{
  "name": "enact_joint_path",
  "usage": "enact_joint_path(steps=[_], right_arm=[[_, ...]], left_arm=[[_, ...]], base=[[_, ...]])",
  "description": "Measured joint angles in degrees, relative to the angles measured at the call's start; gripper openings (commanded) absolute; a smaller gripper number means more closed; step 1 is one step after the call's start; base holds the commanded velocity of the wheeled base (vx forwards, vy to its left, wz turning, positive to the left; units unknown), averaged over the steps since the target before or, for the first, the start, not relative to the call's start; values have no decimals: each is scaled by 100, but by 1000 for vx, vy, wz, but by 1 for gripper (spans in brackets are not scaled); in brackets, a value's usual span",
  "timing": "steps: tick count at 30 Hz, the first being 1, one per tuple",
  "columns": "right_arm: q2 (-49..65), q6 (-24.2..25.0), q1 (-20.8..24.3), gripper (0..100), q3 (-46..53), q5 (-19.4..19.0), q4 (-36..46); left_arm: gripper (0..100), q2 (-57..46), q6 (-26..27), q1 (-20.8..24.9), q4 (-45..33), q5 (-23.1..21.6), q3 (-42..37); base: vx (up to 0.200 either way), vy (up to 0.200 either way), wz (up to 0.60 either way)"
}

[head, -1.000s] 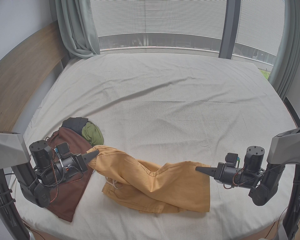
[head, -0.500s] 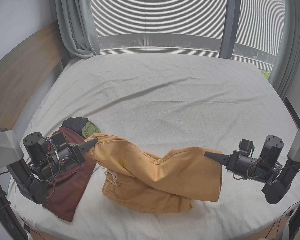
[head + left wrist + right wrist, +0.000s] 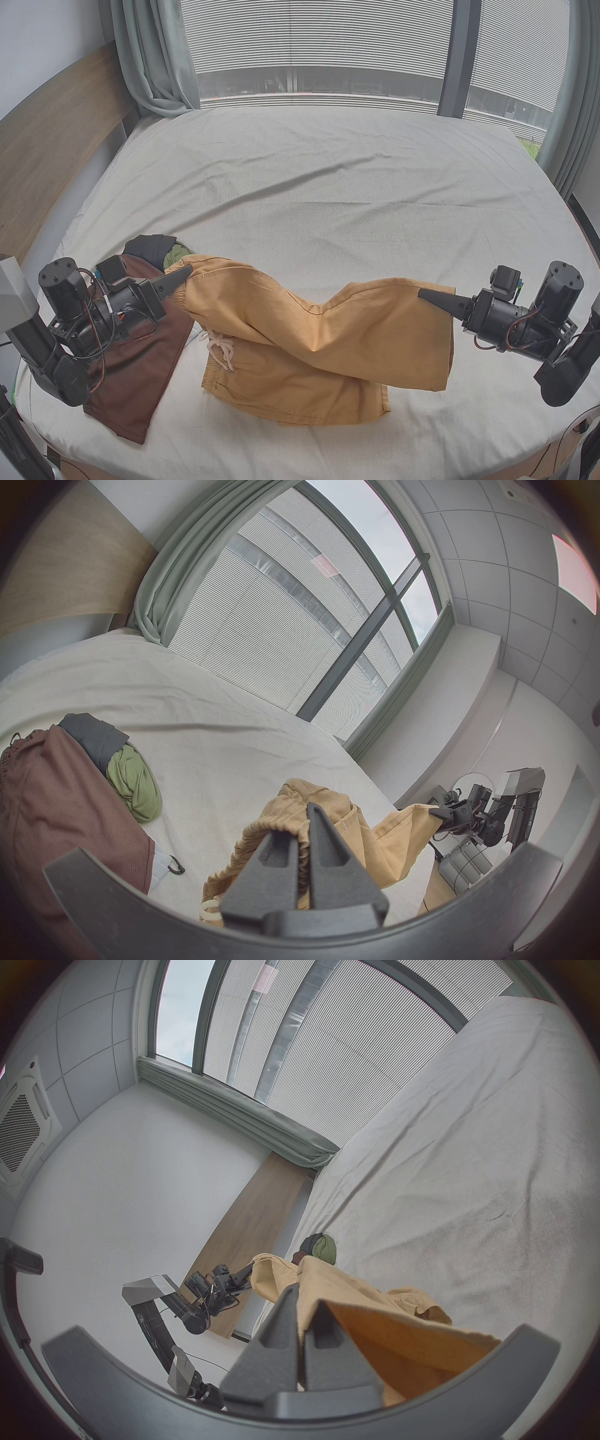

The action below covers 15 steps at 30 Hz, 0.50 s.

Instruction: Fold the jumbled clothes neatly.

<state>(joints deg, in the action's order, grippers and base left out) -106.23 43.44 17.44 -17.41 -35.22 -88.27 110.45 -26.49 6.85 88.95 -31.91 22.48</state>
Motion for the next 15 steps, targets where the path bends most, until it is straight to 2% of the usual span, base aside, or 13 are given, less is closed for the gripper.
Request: enact_joint_path(steps=[15], right_arm=[[485,6,-83,0,-91,-2,-5]], left_arm=[[0,-289,-30,-51,2,1,89]], base=[[0,0,0]])
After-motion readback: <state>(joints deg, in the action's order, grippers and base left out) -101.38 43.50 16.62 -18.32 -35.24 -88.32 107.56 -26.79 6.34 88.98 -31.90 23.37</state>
